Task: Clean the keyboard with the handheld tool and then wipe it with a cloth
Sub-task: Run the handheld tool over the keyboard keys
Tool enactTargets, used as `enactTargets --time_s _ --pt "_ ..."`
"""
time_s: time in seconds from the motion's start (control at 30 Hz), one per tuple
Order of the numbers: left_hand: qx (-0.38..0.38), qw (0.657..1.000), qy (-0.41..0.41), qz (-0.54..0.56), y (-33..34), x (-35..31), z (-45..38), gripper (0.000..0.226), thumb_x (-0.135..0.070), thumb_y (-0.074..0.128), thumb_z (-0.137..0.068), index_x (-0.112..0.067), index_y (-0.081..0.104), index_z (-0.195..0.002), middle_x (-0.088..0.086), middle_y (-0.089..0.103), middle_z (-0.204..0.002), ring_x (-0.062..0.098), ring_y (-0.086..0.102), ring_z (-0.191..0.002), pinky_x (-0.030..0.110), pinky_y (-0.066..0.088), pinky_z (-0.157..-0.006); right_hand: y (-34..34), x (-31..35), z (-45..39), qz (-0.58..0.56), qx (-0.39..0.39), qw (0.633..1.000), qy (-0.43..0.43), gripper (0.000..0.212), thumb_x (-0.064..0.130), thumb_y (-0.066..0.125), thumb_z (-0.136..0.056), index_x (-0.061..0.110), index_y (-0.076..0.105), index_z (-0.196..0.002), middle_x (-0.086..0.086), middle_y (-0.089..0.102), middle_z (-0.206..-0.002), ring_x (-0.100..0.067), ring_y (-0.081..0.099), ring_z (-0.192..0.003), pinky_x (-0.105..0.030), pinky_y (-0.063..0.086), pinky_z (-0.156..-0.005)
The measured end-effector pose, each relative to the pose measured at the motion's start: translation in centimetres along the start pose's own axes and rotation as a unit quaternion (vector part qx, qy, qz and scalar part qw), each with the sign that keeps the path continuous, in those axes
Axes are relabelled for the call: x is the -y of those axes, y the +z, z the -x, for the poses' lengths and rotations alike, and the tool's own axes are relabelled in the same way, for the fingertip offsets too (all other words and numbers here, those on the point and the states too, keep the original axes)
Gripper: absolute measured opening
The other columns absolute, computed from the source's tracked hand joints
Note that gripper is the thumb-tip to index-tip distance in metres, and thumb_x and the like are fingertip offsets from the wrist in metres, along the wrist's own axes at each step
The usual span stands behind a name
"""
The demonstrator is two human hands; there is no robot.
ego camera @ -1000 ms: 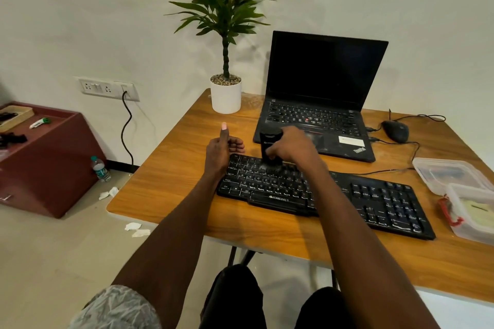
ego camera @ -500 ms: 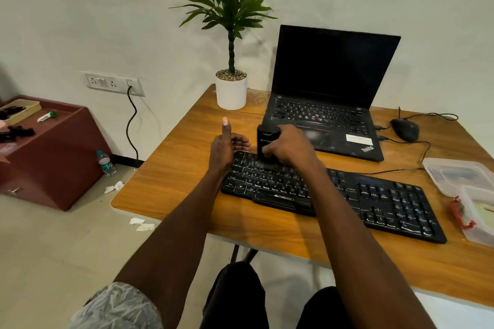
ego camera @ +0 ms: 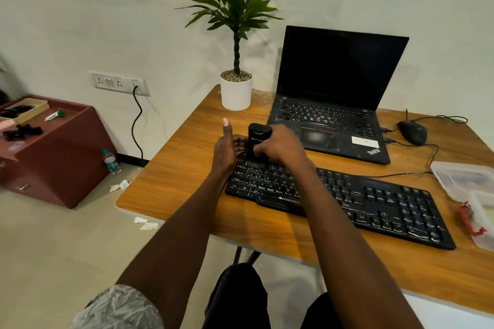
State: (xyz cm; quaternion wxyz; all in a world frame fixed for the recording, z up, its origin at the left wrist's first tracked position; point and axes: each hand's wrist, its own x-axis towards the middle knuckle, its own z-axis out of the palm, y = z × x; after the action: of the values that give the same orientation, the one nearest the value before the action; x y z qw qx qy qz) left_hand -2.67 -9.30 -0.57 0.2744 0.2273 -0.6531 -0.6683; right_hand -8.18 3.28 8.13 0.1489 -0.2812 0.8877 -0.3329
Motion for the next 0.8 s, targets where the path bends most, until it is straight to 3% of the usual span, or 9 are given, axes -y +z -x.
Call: enactTargets --time_s 0.13,0.37,0.47,0.6,0.7,0.8 --pt "-0.003 1.0 0.001 0.006 0.3 0.0 -0.1 0.091 -0.067 0.016 -0.096 0.004 0.071 -0.084 0.019 0.073 -0.08 0.031 0.071 -0.076 0.034 0.057 -0.072 -1.1 -1.6 -0.2 0.06 -0.056 0.996 0.042 0.048 0.025 0.08 -0.072 0.013 0.06 -0.114 -0.008 0.067 -0.102 -0.023 0.066 -0.087 -0.042 0.058 -0.082" --pt "-0.038 0.998 0.009 -0.049 0.2 -0.3 0.2 0.08 -0.072 0.015 -0.092 -0.02 0.074 -0.079 0.008 0.074 -0.079 0.023 0.072 -0.08 0.039 0.057 -0.073 1.5 1.8 -0.4 -0.027 0.003 0.999 -0.043 0.034 0.019 0.076 -0.072 0.016 0.064 -0.104 -0.005 0.069 -0.096 -0.02 0.066 -0.081 -0.036 0.059 -0.072" --pt "-0.018 0.999 0.011 -0.05 0.3 -0.1 0.1 0.088 -0.075 0.013 -0.091 -0.012 0.074 -0.079 0.012 0.074 -0.079 0.027 0.071 -0.08 0.043 0.056 -0.079 0.6 0.9 -0.7 0.009 -0.009 1.0 -0.016 0.042 0.023 0.078 -0.071 0.015 0.063 -0.109 -0.004 0.067 -0.1 -0.022 0.065 -0.088 -0.039 0.057 -0.08" --pt "0.003 0.999 0.014 -0.029 0.4 0.1 -0.2 0.094 -0.072 0.014 -0.093 0.001 0.072 -0.079 0.016 0.073 -0.077 0.032 0.071 -0.076 0.046 0.055 -0.083 -1.6 -1.4 -1.0 0.08 -0.03 0.994 0.067 0.048 0.028 0.081 -0.069 0.013 0.058 -0.109 -0.005 0.066 -0.101 -0.023 0.063 -0.086 -0.036 0.055 -0.075" --pt "0.004 0.999 0.019 -0.037 0.4 0.1 -0.1 0.093 -0.073 0.015 -0.092 0.001 0.071 -0.081 0.015 0.073 -0.077 0.029 0.071 -0.076 0.043 0.055 -0.08 -0.9 -0.6 -1.0 0.066 -0.028 0.996 0.049 0.046 0.027 0.081 -0.07 0.012 0.059 -0.108 -0.005 0.066 -0.099 -0.021 0.064 -0.086 -0.034 0.055 -0.075" --pt "-0.01 0.998 0.015 -0.061 0.2 0.2 -0.1 0.092 -0.077 0.015 -0.088 -0.004 0.07 -0.077 0.01 0.071 -0.072 0.022 0.067 -0.068 0.038 0.053 -0.066 0.8 1.0 -0.6 0.005 -0.002 1.0 -0.012 0.04 0.021 0.078 -0.075 0.016 0.062 -0.111 -0.004 0.067 -0.098 -0.02 0.066 -0.086 -0.037 0.058 -0.081"
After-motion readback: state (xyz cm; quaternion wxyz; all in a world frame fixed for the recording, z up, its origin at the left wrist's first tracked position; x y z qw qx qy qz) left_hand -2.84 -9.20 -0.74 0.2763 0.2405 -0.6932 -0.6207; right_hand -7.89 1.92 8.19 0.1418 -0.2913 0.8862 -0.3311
